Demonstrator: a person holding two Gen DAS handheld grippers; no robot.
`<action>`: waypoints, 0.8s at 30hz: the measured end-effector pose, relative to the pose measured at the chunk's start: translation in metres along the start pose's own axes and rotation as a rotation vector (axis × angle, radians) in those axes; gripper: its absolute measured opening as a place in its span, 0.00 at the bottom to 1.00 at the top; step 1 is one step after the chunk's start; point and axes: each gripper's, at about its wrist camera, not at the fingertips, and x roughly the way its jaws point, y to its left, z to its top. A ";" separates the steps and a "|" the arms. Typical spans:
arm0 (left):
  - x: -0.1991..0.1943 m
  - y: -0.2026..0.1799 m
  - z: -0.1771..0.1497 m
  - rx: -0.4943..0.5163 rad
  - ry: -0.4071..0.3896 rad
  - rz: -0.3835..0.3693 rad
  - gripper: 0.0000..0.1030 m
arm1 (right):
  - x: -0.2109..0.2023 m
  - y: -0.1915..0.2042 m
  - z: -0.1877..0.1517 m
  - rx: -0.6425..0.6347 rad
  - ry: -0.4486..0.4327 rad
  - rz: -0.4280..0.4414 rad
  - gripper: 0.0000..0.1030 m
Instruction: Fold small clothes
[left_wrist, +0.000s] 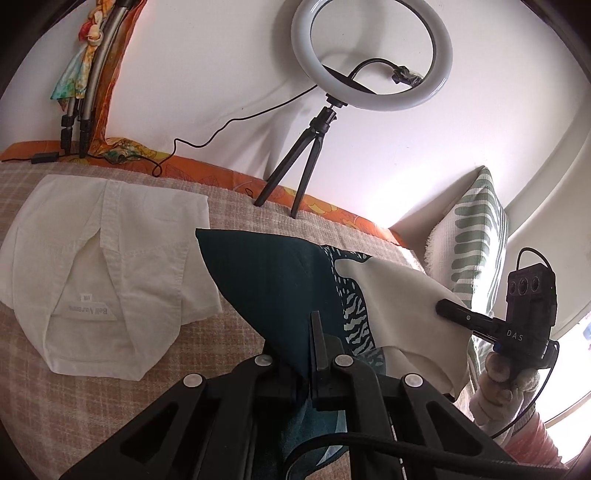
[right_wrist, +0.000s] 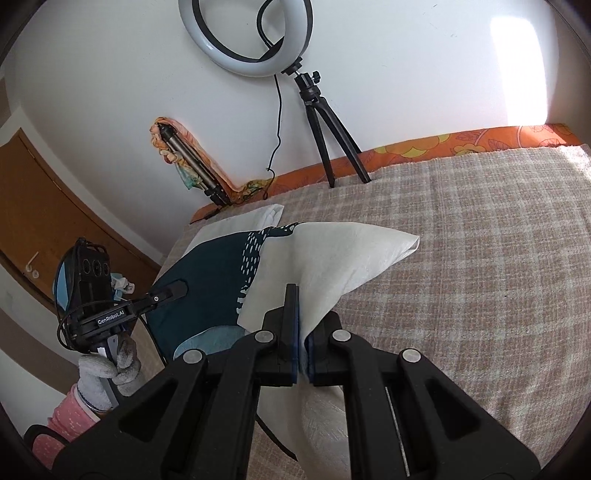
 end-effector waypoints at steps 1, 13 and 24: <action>-0.004 0.006 0.004 -0.001 -0.006 0.004 0.01 | 0.007 0.007 0.004 -0.007 0.000 0.003 0.04; -0.041 0.096 0.057 -0.013 -0.074 0.087 0.01 | 0.095 0.085 0.045 -0.106 0.005 0.022 0.04; -0.057 0.177 0.096 -0.040 -0.135 0.159 0.01 | 0.192 0.132 0.069 -0.131 0.011 0.040 0.04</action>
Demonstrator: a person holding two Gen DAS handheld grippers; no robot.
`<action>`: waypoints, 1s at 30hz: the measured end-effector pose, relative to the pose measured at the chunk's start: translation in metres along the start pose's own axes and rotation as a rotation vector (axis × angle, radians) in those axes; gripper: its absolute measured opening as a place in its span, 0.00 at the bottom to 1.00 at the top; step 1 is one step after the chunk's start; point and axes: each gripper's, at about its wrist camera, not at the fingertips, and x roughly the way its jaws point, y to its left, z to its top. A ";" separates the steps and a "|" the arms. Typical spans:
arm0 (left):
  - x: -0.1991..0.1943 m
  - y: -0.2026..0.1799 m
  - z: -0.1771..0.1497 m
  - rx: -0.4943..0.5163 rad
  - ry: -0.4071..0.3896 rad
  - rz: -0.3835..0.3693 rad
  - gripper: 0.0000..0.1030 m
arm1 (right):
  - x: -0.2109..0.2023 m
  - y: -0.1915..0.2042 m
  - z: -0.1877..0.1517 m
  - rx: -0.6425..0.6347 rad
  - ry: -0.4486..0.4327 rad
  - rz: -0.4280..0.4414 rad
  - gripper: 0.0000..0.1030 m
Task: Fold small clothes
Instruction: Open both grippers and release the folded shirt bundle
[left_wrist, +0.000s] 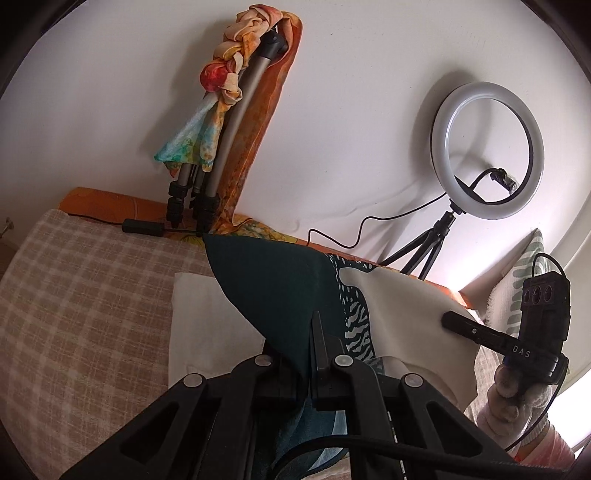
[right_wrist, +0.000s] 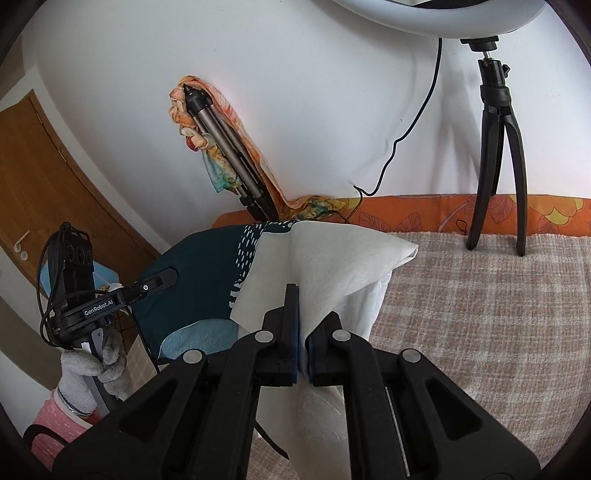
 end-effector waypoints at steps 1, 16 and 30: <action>0.002 0.007 0.001 -0.012 0.003 0.004 0.01 | 0.008 0.003 0.000 -0.001 0.005 0.001 0.04; 0.016 0.062 -0.019 -0.033 0.063 0.197 0.30 | 0.052 0.001 -0.020 -0.013 0.134 -0.126 0.22; -0.030 0.036 -0.021 0.005 -0.017 0.289 0.77 | 0.008 0.019 -0.021 -0.084 0.077 -0.193 0.62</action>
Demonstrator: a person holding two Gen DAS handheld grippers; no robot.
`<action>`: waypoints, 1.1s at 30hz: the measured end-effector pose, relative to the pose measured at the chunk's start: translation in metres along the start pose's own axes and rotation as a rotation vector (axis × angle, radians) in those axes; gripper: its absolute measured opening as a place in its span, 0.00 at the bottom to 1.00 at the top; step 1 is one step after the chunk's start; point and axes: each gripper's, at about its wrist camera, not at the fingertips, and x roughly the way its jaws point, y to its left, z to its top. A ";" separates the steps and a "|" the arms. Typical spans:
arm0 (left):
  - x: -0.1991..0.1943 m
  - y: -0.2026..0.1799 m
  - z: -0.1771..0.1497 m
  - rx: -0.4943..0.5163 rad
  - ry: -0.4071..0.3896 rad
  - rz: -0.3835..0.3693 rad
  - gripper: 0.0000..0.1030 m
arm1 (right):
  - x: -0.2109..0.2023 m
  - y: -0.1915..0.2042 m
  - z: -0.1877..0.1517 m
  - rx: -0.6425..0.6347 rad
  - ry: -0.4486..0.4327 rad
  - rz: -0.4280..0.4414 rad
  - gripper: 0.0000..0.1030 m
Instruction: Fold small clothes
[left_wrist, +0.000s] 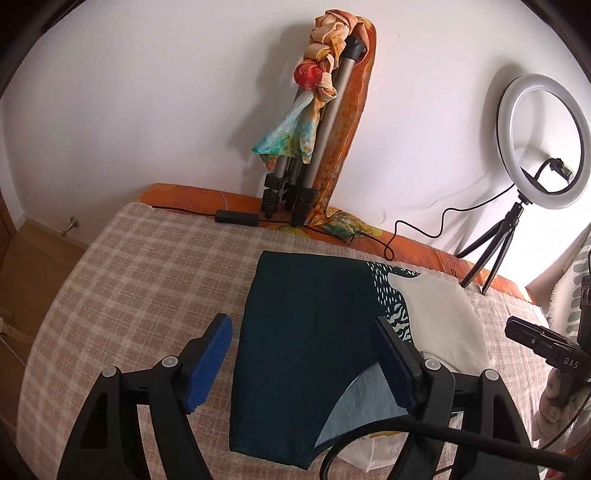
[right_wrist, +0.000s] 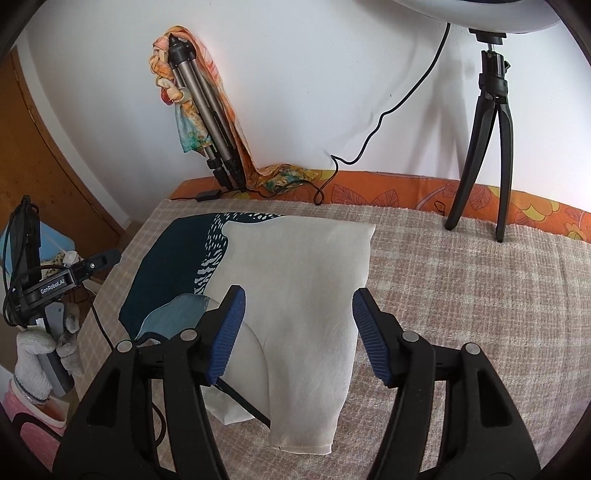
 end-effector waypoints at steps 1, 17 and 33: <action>-0.004 0.001 0.000 -0.006 -0.006 0.010 0.78 | -0.005 0.001 0.000 -0.003 -0.006 -0.001 0.62; -0.103 -0.050 -0.034 0.038 -0.096 -0.003 0.92 | -0.090 0.006 -0.025 -0.016 -0.078 0.019 0.67; -0.214 -0.121 -0.099 0.181 -0.257 0.061 1.00 | -0.178 0.017 -0.080 -0.092 -0.177 0.021 0.92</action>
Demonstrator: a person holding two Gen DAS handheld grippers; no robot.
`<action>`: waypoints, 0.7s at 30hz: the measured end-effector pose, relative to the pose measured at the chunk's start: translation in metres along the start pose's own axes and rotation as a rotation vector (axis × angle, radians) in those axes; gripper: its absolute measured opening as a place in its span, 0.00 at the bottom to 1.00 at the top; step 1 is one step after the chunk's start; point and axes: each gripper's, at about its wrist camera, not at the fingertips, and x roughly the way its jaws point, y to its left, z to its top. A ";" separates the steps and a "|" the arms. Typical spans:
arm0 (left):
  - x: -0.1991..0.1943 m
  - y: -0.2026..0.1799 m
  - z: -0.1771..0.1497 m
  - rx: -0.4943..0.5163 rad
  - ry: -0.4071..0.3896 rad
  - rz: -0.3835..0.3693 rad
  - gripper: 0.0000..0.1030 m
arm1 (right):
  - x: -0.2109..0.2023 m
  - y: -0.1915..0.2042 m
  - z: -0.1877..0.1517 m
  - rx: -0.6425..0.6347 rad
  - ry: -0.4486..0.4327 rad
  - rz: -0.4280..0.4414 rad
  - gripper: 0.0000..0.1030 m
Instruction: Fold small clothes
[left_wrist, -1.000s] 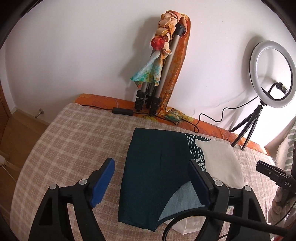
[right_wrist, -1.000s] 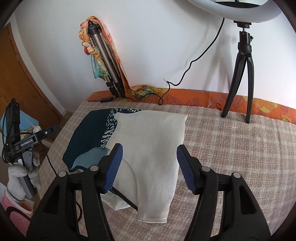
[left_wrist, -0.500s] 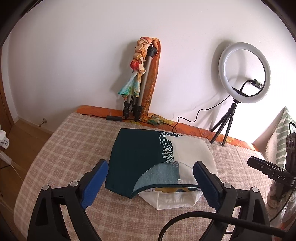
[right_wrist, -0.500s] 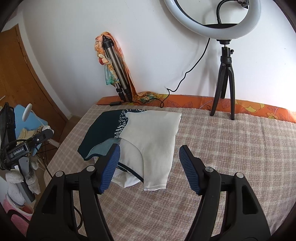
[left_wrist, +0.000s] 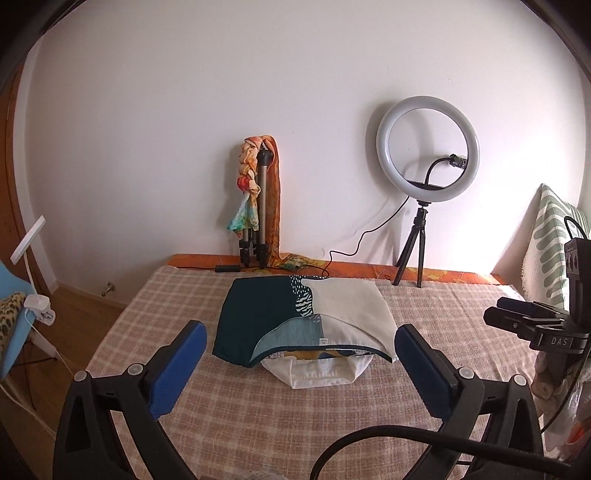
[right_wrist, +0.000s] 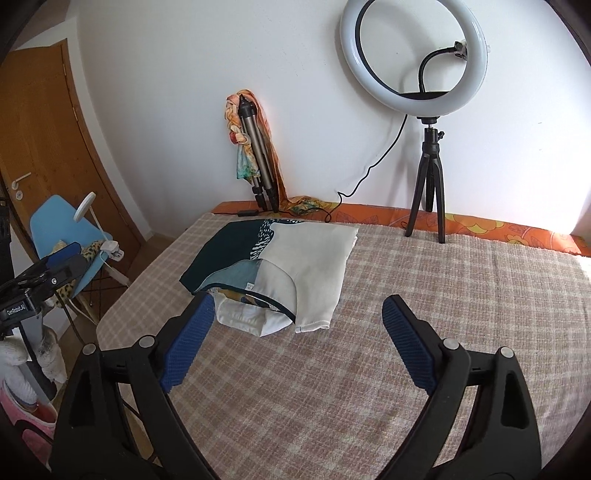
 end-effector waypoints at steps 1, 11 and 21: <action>-0.004 -0.003 -0.002 -0.001 0.000 0.003 1.00 | -0.003 0.000 -0.004 -0.002 0.002 -0.003 0.92; -0.020 -0.028 -0.038 -0.060 0.001 0.006 1.00 | -0.025 0.001 -0.047 -0.041 -0.018 -0.035 1.00; -0.007 -0.039 -0.071 -0.096 0.024 0.031 1.00 | -0.025 0.002 -0.071 -0.103 -0.042 -0.087 1.00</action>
